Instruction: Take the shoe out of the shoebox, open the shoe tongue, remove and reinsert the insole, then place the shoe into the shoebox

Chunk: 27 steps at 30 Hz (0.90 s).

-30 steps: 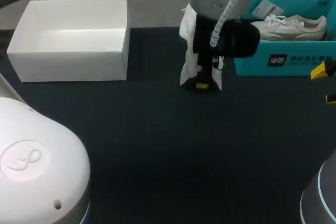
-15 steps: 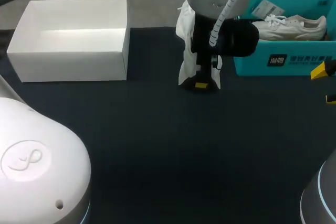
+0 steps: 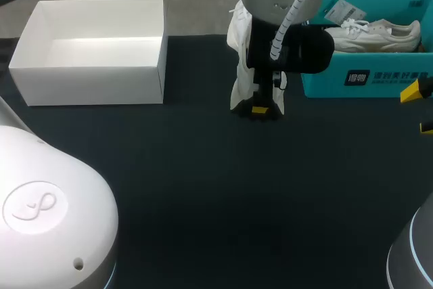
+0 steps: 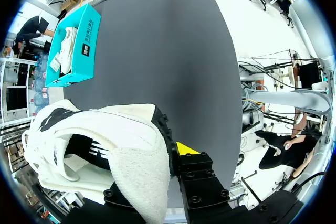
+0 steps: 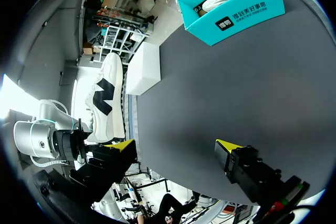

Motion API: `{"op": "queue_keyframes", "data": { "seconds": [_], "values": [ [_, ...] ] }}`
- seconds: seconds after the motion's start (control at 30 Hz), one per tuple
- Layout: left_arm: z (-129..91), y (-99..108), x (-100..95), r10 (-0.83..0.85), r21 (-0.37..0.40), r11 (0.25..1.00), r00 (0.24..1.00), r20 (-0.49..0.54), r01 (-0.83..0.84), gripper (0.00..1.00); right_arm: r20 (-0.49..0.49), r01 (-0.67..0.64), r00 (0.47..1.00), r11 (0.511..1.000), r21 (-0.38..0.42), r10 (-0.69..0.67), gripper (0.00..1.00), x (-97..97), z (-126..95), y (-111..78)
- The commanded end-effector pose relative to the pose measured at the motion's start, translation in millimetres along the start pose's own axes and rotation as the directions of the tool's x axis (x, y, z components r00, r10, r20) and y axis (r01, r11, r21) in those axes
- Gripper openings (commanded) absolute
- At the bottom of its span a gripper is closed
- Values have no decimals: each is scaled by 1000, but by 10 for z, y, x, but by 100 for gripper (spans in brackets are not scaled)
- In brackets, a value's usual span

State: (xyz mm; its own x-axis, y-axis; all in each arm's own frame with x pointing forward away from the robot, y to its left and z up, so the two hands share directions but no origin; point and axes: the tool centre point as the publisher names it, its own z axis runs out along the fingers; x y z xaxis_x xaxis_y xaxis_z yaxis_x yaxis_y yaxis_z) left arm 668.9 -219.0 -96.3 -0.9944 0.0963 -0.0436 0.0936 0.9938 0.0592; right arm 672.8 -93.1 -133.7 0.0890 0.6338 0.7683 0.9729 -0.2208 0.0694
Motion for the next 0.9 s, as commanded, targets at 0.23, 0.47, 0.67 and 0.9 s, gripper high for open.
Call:
{"op": "queue_keyframes", "data": {
  "seconds": [0.23, 0.47, 0.67, 0.9],
  "values": [
    [53, 334, -158, -35, 11, 999, 999, -4, 35, 0, 1, -1, 1000, 1000, -1, 1, 100, -1, 6, -9],
    [117, 642, -364, -68, 17, 998, 997, -24, 68, 0, 1, -1, 1000, 1000, -1, 1, 100, -1, 6, -9],
    [162, 1092, -504, -90, 37, 995, 995, -33, 91, 0, 1, -1, 1000, 1000, -1, 1, 100, -1, 6, -9],
    [192, 1664, -678, -154, 85, 985, 988, 3, 153, 0, 1, -1, 1000, 1000, -1, 1, 100, -1, 6, -9]
  ]
}}
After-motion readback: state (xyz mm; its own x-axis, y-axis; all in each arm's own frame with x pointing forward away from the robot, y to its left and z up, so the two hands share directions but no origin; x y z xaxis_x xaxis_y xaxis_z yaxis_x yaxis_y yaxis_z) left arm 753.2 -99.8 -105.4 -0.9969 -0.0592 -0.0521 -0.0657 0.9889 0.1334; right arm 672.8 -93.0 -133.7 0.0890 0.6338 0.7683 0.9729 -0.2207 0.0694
